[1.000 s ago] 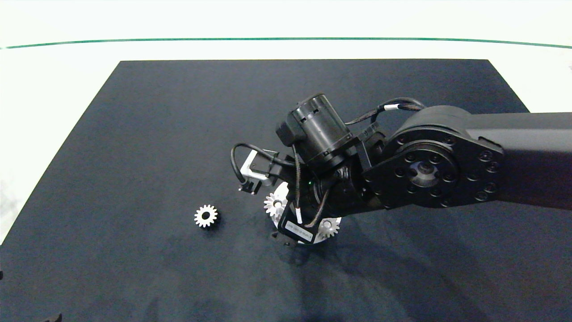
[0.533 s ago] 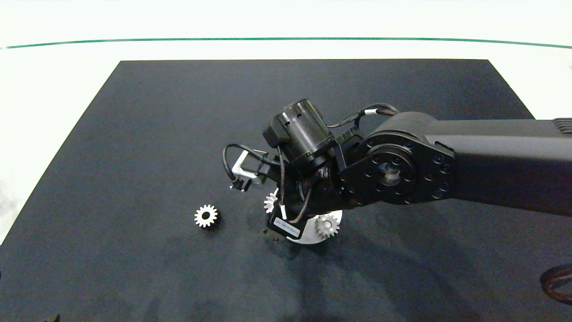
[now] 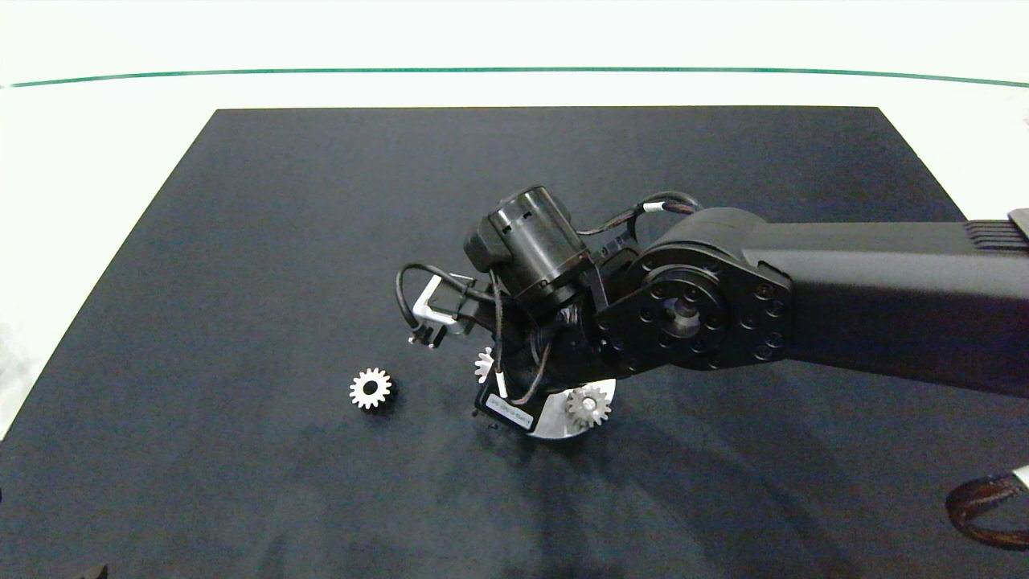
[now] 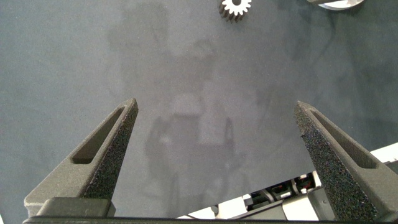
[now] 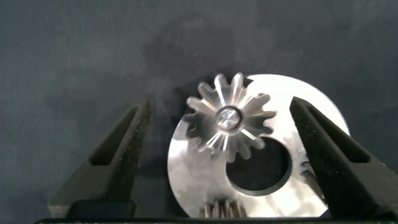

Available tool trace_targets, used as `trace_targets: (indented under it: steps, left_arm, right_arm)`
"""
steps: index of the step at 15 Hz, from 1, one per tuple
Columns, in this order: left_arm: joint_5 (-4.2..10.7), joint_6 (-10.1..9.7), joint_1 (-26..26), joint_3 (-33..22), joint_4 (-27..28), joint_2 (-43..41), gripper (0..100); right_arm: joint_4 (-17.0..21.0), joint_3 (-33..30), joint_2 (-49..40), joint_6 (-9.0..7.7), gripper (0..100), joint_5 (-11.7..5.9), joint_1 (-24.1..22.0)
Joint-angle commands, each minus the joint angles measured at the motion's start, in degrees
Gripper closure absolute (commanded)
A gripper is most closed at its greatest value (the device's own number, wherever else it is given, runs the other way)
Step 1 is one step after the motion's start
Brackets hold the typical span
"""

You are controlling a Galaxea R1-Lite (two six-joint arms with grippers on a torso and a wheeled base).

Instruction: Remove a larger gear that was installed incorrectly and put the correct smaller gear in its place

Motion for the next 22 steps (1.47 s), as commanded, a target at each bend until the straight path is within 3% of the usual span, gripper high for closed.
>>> trace_targets:
  steps: [1,8,10,22]
  left_arm:
    - [-0.02,0.03,0.01,0.00,0.15,0.00,0]
    - [-0.02,0.03,0.01,0.00,0.24,-0.71,0]
    - [-0.02,0.03,0.01,0.00,0.24,-0.71,0]
    - [-0.02,0.03,-0.08,0.08,0.24,-1.15,0]
  right_arm:
    - [0.30,-0.03,-0.39,-0.25,18,-0.05,0.05]
    - [0.21,0.06,-0.12,-0.33,31,-0.14,-0.04]
    - [0.21,0.06,-0.12,-0.33,36,-1.28,-0.13]
    - [0.21,0.06,0.32,-0.42,60,-1.46,-0.04]
